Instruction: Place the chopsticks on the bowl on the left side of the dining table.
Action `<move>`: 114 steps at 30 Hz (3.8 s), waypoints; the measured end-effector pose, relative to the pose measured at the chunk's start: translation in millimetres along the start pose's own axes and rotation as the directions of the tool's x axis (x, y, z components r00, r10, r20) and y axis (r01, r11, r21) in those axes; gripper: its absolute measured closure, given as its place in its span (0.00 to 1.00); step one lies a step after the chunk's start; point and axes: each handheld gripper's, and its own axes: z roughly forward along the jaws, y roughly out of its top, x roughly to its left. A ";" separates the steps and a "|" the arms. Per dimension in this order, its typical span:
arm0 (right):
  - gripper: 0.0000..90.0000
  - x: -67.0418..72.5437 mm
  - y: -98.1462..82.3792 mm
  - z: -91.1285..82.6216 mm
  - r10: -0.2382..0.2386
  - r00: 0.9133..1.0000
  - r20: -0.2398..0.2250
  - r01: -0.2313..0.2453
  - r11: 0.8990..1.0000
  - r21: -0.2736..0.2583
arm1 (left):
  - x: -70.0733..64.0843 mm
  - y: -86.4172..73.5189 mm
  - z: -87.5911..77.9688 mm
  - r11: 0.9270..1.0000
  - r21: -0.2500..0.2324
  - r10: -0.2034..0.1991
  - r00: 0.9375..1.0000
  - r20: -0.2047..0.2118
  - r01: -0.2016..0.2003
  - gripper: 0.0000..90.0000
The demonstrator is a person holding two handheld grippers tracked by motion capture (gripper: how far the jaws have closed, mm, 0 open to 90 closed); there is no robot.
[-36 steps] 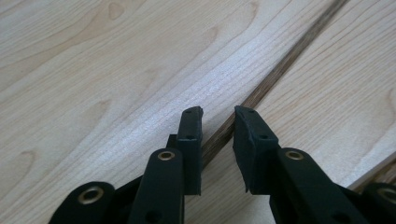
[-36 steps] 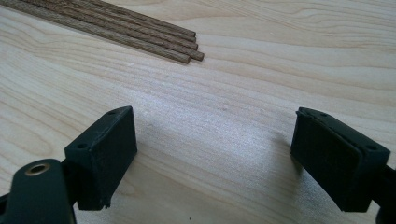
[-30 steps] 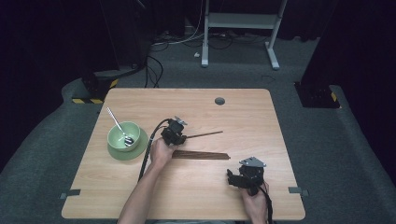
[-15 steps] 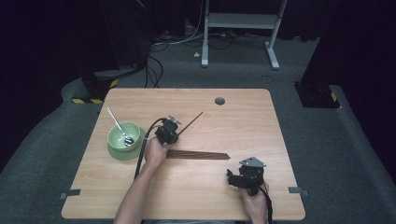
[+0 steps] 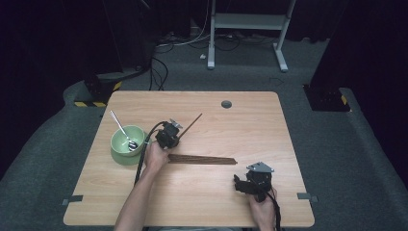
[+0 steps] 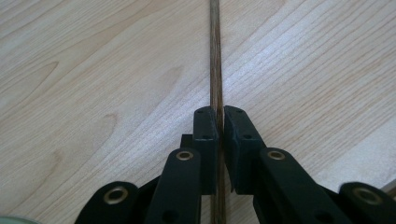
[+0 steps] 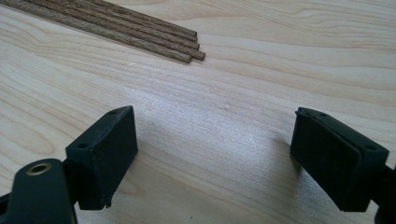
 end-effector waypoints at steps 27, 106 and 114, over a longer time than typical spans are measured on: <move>0.16 1.2 -0.2 -0.4 -0.001 1.000 -0.003 0.001 1.000 0.001 | -1.9 2.6 -10.3 0.999 -0.050 0.005 1.000 -0.004 -0.005 0.93; 0.16 1.5 -0.3 -0.5 -0.003 1.000 -0.004 0.003 1.000 0.002 | 9.5 -26.3 -89.4 0.969 -0.245 0.020 0.994 0.103 0.006 0.93; 0.16 1.5 -0.3 -0.5 -0.002 1.000 -0.004 0.002 1.000 0.002 | 14.8 -30.8 -99.9 0.965 -0.261 0.010 0.994 0.107 0.018 0.93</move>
